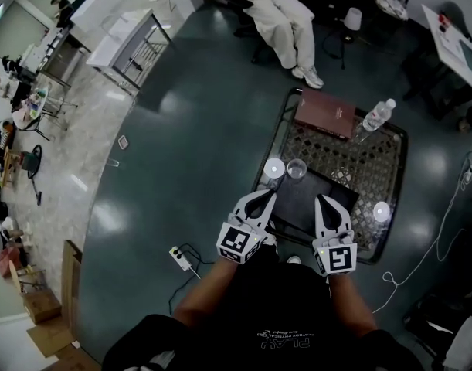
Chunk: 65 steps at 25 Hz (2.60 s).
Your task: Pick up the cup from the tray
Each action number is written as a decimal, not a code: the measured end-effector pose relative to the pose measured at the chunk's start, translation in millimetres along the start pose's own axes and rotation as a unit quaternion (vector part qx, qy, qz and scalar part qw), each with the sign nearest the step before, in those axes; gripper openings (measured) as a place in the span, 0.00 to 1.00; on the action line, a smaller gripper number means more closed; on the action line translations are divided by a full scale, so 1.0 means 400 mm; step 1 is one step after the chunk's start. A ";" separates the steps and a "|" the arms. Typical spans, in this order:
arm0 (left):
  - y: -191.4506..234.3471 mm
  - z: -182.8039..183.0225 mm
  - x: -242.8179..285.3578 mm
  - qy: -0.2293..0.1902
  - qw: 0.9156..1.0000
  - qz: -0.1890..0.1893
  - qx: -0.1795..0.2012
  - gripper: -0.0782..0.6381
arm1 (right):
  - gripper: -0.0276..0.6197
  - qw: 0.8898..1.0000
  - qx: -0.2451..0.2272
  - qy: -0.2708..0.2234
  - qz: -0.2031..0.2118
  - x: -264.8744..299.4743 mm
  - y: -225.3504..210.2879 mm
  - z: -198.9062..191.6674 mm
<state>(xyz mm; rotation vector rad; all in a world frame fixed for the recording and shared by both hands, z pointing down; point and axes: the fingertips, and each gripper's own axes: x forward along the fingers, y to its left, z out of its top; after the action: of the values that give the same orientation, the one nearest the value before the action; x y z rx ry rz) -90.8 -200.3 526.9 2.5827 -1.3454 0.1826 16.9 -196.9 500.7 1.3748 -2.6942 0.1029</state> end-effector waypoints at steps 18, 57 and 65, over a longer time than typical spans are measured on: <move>0.043 -0.048 0.119 0.025 0.997 -0.062 0.045 0.12 | 0.05 0.998 0.003 0.027 -0.059 0.104 -0.043 -0.040; 0.038 -0.413 0.346 0.161 0.986 -0.023 0.044 0.61 | 0.05 0.996 0.064 0.066 -0.023 0.105 -0.128 -0.202; 0.035 -0.452 0.401 0.196 0.977 -0.041 0.075 0.61 | 0.05 0.996 0.069 0.055 -0.012 0.127 -0.123 -0.202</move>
<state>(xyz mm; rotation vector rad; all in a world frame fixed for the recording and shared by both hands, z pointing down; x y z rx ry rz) -11.8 -289.2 737.5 2.5329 -1.1163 0.7613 33.0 -257.5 587.9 1.3919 -2.6227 0.3585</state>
